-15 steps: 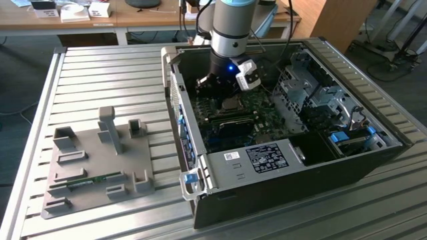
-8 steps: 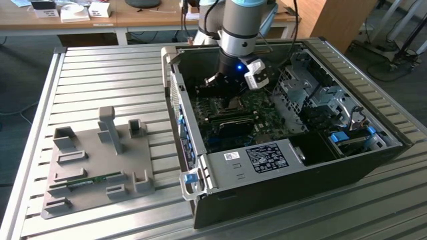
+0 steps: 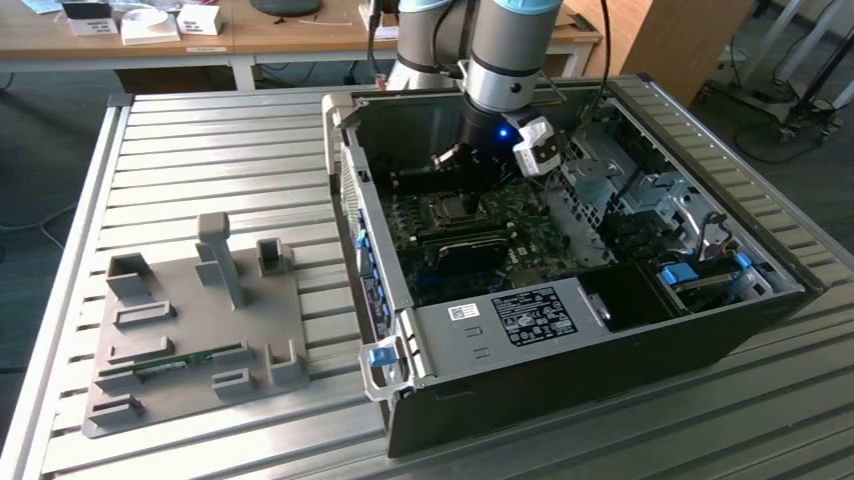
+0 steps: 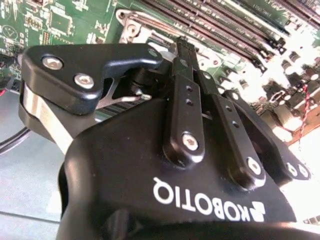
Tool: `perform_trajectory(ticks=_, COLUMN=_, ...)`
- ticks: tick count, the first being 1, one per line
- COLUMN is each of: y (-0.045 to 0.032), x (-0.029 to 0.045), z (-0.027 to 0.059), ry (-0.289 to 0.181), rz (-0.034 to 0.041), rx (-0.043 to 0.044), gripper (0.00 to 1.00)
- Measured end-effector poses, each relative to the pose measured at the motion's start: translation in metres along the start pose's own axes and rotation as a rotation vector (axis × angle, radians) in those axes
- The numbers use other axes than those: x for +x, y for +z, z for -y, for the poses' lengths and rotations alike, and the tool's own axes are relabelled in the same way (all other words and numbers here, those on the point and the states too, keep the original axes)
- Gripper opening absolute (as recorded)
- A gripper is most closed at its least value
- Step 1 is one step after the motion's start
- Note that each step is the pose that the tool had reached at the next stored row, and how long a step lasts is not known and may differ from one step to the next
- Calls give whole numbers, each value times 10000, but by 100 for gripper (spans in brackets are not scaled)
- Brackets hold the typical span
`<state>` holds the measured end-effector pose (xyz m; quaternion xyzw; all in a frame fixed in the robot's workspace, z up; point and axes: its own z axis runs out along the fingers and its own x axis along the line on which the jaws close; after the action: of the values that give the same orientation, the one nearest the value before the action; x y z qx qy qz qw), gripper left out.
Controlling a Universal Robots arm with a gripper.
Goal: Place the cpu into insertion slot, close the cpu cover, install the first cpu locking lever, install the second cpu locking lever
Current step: 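Install the second cpu locking lever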
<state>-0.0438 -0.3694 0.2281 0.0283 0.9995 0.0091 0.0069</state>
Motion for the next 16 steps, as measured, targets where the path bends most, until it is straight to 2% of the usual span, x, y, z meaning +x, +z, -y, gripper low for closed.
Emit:
perform_trajectory(ticks=5, y=9, x=2, z=-38, ry=-1, rz=-1, rx=0, gripper=11)
perform_trajectory(ticks=16, y=22, x=10, z=-180, ry=-4, rz=-1, rx=-1, gripper=11)
